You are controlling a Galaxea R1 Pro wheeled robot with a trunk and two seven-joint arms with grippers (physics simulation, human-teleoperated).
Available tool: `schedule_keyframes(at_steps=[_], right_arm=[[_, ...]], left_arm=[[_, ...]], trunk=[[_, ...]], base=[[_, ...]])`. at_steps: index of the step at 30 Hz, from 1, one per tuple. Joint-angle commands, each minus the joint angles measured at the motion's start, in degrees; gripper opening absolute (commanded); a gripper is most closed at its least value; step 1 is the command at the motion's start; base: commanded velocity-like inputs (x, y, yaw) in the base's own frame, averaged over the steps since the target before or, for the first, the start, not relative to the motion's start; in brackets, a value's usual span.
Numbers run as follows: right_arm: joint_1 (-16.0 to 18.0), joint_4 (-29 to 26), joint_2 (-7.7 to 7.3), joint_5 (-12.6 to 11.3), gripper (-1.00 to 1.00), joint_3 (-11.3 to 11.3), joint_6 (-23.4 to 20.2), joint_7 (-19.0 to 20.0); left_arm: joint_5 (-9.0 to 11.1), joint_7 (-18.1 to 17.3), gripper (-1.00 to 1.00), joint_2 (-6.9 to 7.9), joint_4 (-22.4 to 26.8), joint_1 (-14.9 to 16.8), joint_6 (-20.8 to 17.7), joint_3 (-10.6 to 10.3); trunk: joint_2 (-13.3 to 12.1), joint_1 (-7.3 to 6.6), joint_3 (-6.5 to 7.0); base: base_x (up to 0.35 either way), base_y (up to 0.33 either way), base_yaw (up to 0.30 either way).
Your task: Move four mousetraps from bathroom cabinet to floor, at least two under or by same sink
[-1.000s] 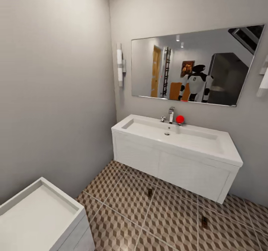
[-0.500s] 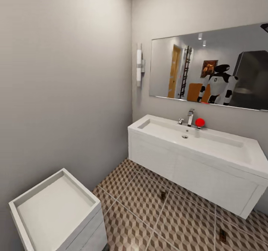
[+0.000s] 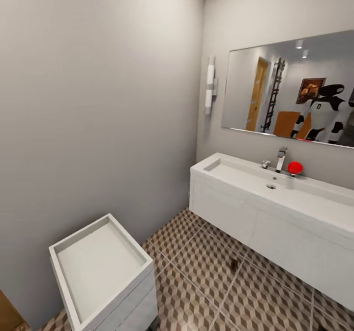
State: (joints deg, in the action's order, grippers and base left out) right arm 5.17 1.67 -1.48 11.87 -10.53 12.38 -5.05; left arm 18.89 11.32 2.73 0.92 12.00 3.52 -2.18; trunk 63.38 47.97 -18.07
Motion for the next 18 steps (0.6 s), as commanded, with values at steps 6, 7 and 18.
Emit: schedule_keyframes(at_steps=[6, 7, 18], right_arm=[[0.1, 0.2, -0.01, 0.6, 1.00, -0.5, 0.2, -0.2], [0.1, 0.2, -0.01, 0.6, 1.00, -0.5, 0.2, -0.2], [0.1, 0.2, -0.05, 0.6, 1.00, -0.5, 0.2, -0.2]], left_arm=[[0.5, 0.1, 1.00, -0.02, 0.0, 0.0, 0.2, -0.2], [0.6, 0.1, 1.00, -0.02, 0.0, 0.0, 0.2, -0.2], [0.4, 0.1, 1.00, -0.01, 0.0, 0.0, 0.2, -0.2]], trunk=[[0.0, 0.00, -0.07], [0.0, 0.00, -0.07], [0.0, 0.00, -0.07]], base=[[0.000, 0.000, 0.298], [0.000, 0.000, 0.298], [0.000, 0.000, 0.298]])
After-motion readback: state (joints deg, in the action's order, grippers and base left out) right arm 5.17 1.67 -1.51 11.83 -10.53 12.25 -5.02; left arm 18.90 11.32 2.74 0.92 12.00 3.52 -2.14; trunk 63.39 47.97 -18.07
